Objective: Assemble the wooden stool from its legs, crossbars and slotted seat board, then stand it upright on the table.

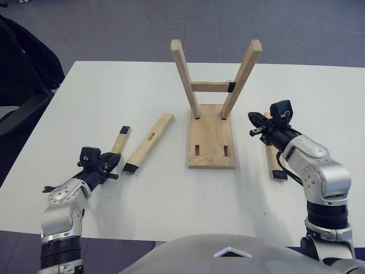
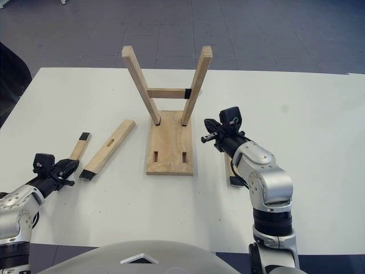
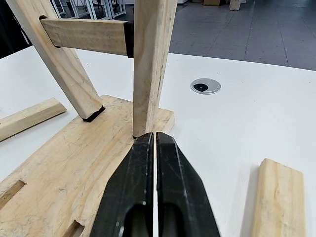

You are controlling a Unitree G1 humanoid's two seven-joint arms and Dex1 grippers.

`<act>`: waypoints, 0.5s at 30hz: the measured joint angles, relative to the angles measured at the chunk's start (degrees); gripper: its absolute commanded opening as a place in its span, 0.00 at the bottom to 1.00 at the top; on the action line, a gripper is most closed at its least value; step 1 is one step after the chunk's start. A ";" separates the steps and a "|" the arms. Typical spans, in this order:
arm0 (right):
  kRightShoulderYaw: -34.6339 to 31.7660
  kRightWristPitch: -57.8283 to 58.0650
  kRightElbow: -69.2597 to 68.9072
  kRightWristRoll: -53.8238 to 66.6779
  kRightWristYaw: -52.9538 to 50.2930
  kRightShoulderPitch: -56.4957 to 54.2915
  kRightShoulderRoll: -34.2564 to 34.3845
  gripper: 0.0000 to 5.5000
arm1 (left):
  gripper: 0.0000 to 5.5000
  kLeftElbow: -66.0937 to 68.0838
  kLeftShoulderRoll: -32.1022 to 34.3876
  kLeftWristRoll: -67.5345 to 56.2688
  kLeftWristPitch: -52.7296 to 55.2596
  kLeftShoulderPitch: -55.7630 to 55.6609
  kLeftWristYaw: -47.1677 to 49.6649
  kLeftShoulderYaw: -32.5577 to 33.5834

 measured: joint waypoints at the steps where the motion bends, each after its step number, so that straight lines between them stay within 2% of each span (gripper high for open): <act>1: -0.28 0.06 0.00 0.22 -0.01 -0.18 0.04 0.02 | 0.24 -0.54 0.74 1.67 -0.02 -0.35 0.65 -1.25; 4: -2.87 2.50 0.01 4.06 0.21 -2.03 0.87 0.02 | 0.24 -2.11 0.99 3.69 0.34 -1.02 2.36 -2.35; 6: -6.81 7.25 0.04 10.78 1.54 -2.74 2.31 0.02 | 0.24 -4.99 0.81 4.24 -5.43 -2.48 3.07 -1.83; 9: -10.97 14.97 -0.01 20.11 4.37 -4.29 1.85 0.11 | 0.24 -14.78 0.75 5.59 -17.96 -2.93 2.84 -1.30; 11: -13.35 18.30 0.09 24.59 4.13 -5.22 2.14 0.17 | 0.24 -20.43 -0.10 4.34 -18.02 -1.13 2.41 -2.00; 15: -16.33 21.65 1.03 32.85 0.46 -9.01 7.46 0.31 | 0.24 -27.89 -1.99 1.66 -14.51 -4.40 1.43 -10.29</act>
